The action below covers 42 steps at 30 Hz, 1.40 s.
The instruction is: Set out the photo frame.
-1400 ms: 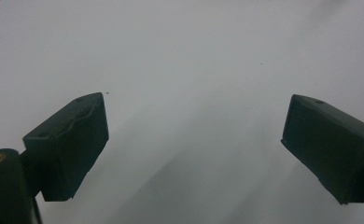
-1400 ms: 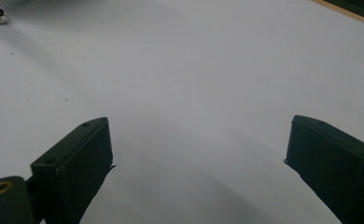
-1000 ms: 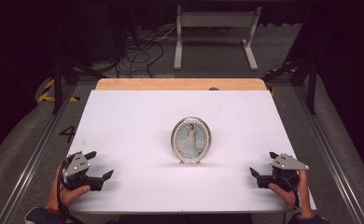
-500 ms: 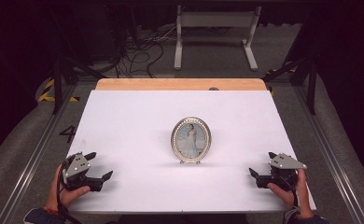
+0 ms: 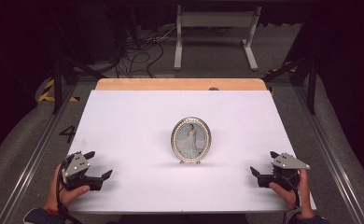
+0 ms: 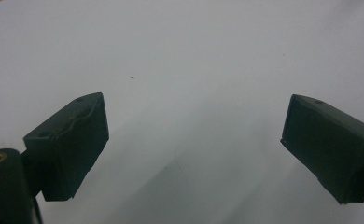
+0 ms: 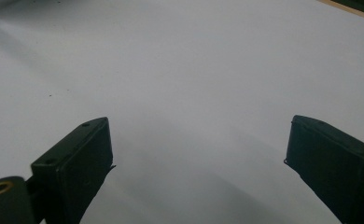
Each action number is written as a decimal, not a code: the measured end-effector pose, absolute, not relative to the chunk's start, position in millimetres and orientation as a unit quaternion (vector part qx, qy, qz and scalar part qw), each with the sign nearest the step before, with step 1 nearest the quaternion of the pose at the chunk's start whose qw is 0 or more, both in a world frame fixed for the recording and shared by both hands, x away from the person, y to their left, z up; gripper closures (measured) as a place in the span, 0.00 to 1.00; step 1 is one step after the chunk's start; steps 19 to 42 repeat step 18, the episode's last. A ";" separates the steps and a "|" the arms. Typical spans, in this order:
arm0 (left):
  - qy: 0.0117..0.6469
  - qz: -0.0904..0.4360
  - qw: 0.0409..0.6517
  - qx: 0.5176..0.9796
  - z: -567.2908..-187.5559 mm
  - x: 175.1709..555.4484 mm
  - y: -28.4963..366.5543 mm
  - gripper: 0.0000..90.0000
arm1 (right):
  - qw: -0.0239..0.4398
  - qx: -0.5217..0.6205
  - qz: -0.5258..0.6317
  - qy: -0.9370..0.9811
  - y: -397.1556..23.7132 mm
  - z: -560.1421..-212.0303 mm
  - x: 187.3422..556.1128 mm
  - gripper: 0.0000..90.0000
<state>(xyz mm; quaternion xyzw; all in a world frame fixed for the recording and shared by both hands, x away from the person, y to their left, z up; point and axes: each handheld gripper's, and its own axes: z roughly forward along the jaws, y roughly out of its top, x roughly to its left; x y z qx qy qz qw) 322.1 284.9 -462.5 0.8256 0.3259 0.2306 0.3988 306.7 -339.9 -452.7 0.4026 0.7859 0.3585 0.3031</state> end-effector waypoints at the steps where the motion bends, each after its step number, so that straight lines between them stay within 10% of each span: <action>1: 0.326 0.231 0.398 0.826 -462.6 322.1 284.8 0.09 | 0.303 0.402 0.359 0.786 -339.9 -452.6 306.5 0.08; 42: 0.324 0.229 0.400 0.826 -463.4 323.1 282.7 0.09 | 0.313 0.416 0.335 0.785 -338.3 -453.4 308.0 0.09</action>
